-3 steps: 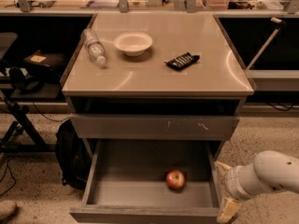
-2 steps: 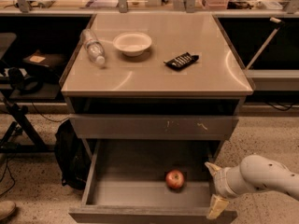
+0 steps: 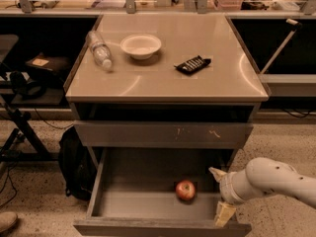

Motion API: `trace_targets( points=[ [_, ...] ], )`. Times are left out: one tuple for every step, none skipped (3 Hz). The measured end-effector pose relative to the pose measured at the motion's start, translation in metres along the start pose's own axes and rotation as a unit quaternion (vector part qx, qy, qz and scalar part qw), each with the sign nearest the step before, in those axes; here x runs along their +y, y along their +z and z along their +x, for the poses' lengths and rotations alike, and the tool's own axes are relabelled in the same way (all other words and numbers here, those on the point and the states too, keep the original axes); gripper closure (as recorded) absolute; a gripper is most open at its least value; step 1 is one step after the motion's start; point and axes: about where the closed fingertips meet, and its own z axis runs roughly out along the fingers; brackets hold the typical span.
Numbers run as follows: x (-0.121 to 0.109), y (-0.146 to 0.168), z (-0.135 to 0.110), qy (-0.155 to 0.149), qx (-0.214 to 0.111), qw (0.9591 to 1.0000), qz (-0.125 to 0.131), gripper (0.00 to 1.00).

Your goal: Pick apple from middle drawer and place on counter

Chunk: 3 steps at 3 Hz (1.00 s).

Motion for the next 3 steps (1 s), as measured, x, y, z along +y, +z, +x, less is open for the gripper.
trace_targets(
  points=[
    [-0.010, -0.003, -0.052, -0.048, -0.021, 0.9986, -0.010, 0.00],
    [-0.010, -0.003, -0.052, -0.048, -0.021, 0.9986, -0.010, 0.00],
    [-0.021, 0.012, -0.034, -0.032, -0.052, 0.9981, 0.000, 0.00]
  ],
)
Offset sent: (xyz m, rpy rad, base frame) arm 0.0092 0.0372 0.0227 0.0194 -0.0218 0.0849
